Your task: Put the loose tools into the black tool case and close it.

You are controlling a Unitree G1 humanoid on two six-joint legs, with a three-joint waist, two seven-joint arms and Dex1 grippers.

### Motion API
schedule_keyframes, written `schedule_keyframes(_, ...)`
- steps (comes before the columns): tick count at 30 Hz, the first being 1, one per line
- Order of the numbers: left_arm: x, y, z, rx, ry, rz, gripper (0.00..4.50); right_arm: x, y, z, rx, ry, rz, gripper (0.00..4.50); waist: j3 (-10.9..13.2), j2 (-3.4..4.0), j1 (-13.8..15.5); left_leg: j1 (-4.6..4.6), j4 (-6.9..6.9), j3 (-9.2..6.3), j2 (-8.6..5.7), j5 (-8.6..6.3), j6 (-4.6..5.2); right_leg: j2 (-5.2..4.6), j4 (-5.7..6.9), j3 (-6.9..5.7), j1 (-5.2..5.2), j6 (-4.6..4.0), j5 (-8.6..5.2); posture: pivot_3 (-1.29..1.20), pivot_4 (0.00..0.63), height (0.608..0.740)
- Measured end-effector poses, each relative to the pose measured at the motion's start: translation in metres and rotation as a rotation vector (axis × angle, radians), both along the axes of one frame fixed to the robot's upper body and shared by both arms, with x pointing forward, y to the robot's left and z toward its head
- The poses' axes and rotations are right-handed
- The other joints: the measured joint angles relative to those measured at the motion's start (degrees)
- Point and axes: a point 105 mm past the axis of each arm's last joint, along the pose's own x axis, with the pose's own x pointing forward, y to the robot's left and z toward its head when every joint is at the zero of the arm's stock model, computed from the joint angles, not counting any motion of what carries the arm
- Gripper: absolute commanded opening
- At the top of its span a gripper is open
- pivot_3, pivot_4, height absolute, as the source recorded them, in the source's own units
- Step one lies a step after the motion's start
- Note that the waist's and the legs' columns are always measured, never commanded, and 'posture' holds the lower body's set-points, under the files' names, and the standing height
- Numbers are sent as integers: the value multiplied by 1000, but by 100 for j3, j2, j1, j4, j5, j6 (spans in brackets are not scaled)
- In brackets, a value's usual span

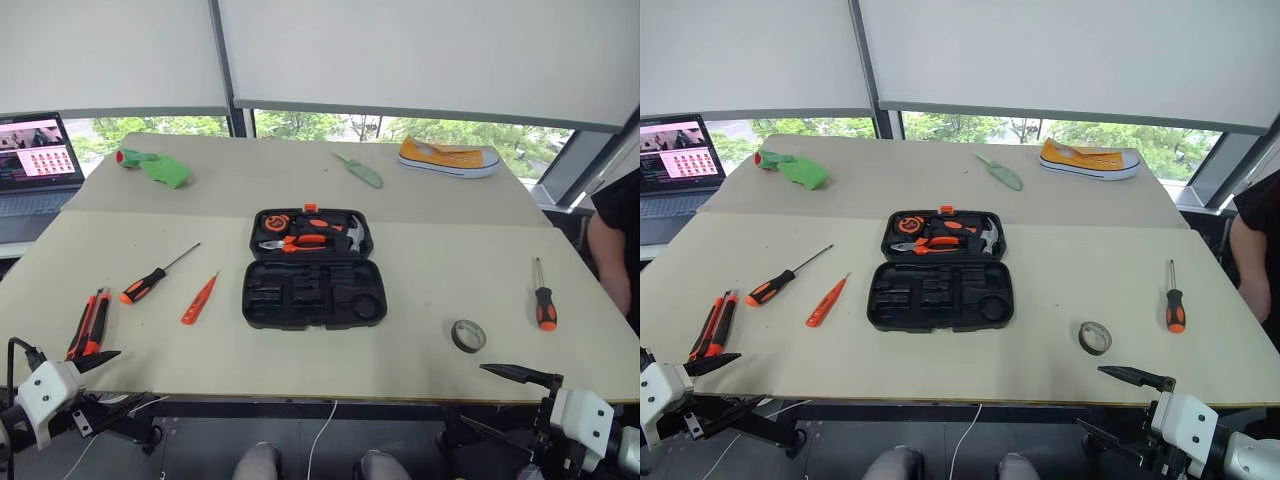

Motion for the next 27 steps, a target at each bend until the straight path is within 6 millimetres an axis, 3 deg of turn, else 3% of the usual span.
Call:
schedule_keyframes(2,0,1,1,-10,0,13,4493,3,2,2,8,-9,5,4500,0,-2,-2,1,0,0,0,0,0,0,0,1,0,0,0,0,150,740)
schedule_keyframes(3,-1,9,5,-71,-20,105,4493,12,8,6,65,-32,10,4500,7,-19,-39,6,-4,1,15,0,0,5,1,5,-1,-1,0,0,150,740)
schedule_keyframes(6,0,36,35,-258,-172,403,4493,38,50,38,309,-141,97,4500,11,-33,-155,11,1,-17,54,1,1,11,8,-9,13,-9,16,0,150,740)
schedule_keyframes(8,-8,46,41,-295,-210,506,4493,42,60,46,361,-150,125,4500,11,-28,-143,16,-1,4,43,1,1,7,7,-9,12,-9,15,0,150,740)
schedule_keyframes(12,-59,83,13,-450,-149,878,4493,53,67,60,499,-185,105,4500,5,-44,-151,12,1,36,39,-26,-17,16,3,-4,3,-4,10,0,150,740)
schedule_keyframes(16,-72,93,12,-522,-130,963,4493,53,70,61,508,-190,114,4500,-4,-64,9,12,1,29,42,-34,-26,17,4,-30,-20,-19,-10,0,150,740)
schedule_keyframes(18,-61,93,21,-545,-135,929,4493,52,72,59,513,-182,118,4500,-3,-64,52,11,3,30,46,-36,-31,11,7,-42,-19,-22,-9,0,150,740)
schedule_keyframes(23,-8,83,64,-521,-151,748,4493,49,74,59,512,-180,125,4500,-6,-64,82,13,5,39,72,-36,-38,9,4,-66,-20,-45,8,0,150,740)
schedule_keyframes(24,17,73,73,-493,-109,676,4493,49,75,59,512,-179,126,4500,-5,-62,98,12,4,40,74,-35,-40,9,6,-77,-18,-46,10,0,150,740)
schedule_keyframes(27,60,51,88,-415,-30,550,4493,50,80,66,513,-201,150,4500,-2,-50,79,11,2,50,77,-33,-43,10,5,-74,-27,-49,17,0,150,740)
